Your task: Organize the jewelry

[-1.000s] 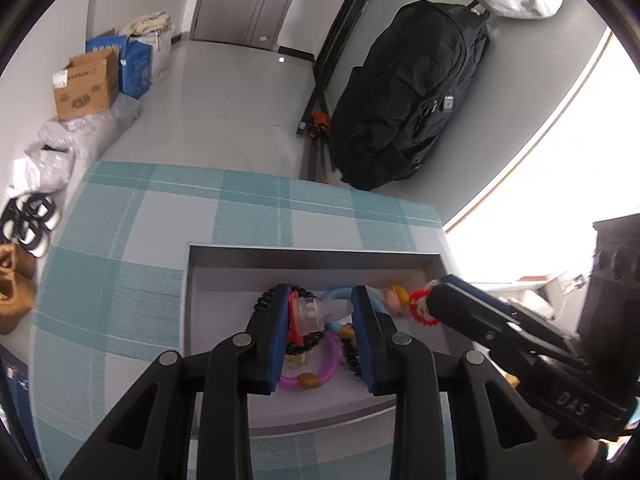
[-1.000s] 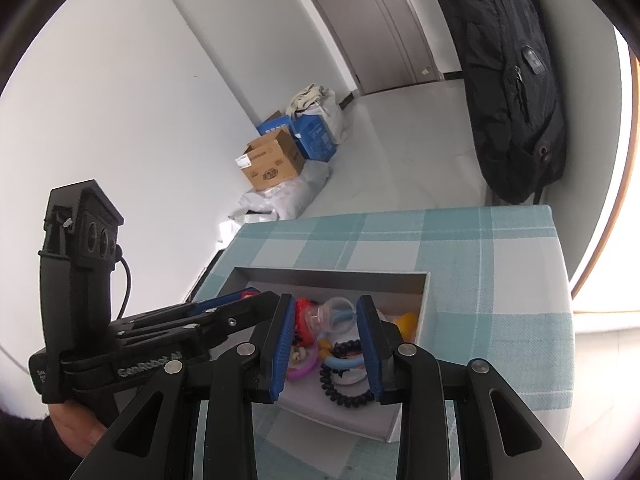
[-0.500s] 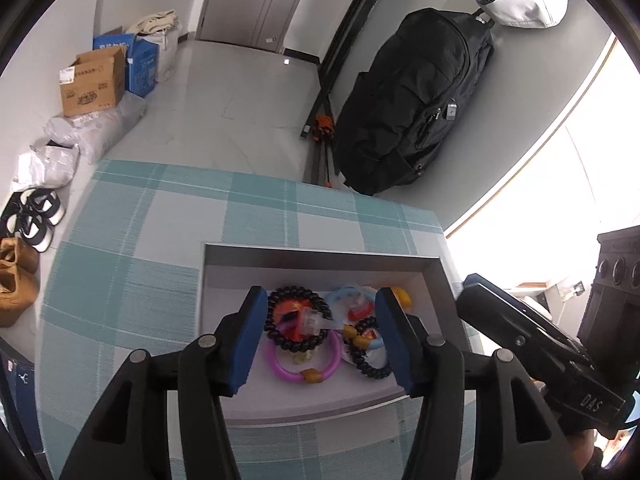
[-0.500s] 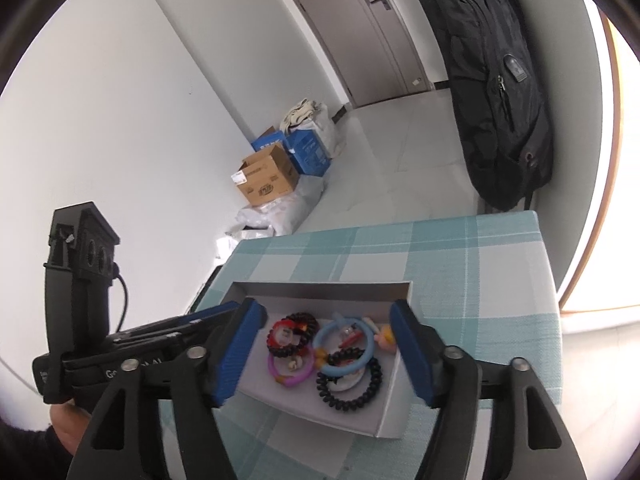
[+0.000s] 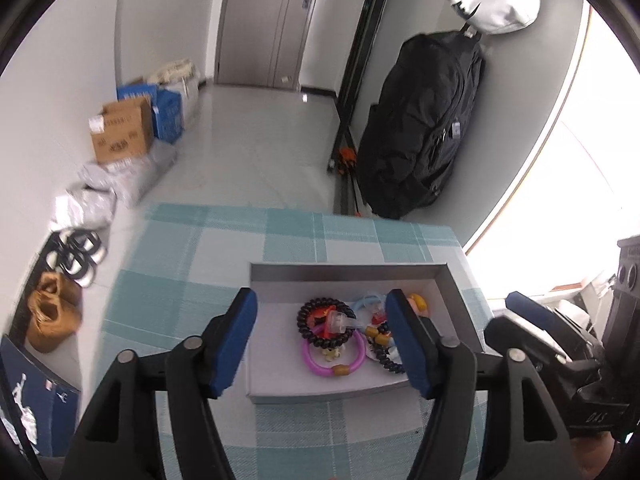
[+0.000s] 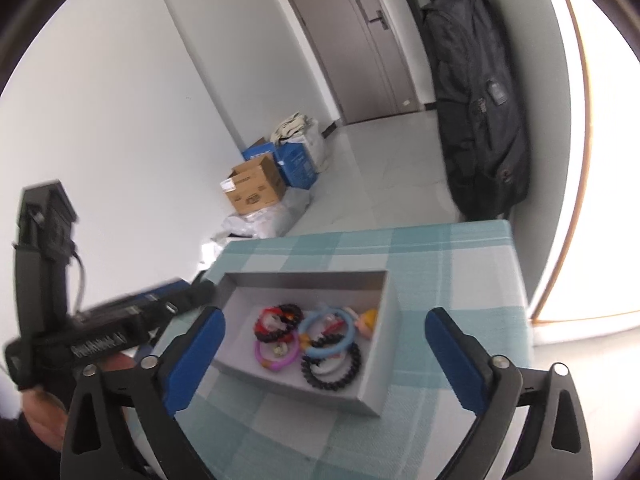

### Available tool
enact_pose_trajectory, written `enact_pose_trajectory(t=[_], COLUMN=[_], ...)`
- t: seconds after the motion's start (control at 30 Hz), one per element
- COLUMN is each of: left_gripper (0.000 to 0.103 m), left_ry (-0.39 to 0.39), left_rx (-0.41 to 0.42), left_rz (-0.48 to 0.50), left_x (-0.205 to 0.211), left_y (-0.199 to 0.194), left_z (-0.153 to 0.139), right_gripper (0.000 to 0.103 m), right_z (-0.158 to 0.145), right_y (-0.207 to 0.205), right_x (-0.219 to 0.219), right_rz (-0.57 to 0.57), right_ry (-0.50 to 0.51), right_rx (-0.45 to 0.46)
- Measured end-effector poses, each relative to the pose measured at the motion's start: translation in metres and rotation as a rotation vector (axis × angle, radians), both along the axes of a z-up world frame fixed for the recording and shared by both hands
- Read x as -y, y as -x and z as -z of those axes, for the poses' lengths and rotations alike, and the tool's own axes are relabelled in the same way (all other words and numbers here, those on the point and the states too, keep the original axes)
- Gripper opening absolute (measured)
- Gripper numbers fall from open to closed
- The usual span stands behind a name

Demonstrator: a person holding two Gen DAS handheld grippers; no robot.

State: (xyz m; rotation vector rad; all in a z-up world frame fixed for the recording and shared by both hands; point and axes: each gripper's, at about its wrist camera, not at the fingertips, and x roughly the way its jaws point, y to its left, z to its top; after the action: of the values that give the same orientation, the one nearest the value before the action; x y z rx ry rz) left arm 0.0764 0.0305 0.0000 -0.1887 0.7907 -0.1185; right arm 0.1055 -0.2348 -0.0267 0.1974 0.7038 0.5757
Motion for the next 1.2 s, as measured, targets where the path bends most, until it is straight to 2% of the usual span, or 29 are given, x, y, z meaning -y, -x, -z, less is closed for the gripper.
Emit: enact_pose_trajectory(t=[0.07,0.1,0.53,0.73,1.2], left_gripper=[0.072,0.073,0.075,0.082,0.083], left_ry=[0.002,-0.002,-0.068,-0.081,-0.112], left_rx=[0.025,0.034,0.062,0.063,0.086], left_rz=[-0.015,-0.026,-0.091,-0.103,-0.111], left_x=[-0.002,-0.004,-0.001,0.001,0.003], left_y=[0.006,0.009,0.039,0.053,0.063], left_z=[-0.003,-0.004,-0.004,0.002,0.002], right_gripper=[0.103,0.103,0.103,0.103,0.103], right_z=[-0.002,-0.003,-0.021,-0.015,-0.012], right_y=[0.008,0.011,0.058,0.066,0.073], right_x=[0.006,0.007,0.009,0.012,0.014], right_rz=[0.01,0.015,0.01,0.011,0.019], right_ry=[-0.018,-0.023,0.023,0.032,0.053], right_rx=[0.004,0.012,0.135,0.121,0.111])
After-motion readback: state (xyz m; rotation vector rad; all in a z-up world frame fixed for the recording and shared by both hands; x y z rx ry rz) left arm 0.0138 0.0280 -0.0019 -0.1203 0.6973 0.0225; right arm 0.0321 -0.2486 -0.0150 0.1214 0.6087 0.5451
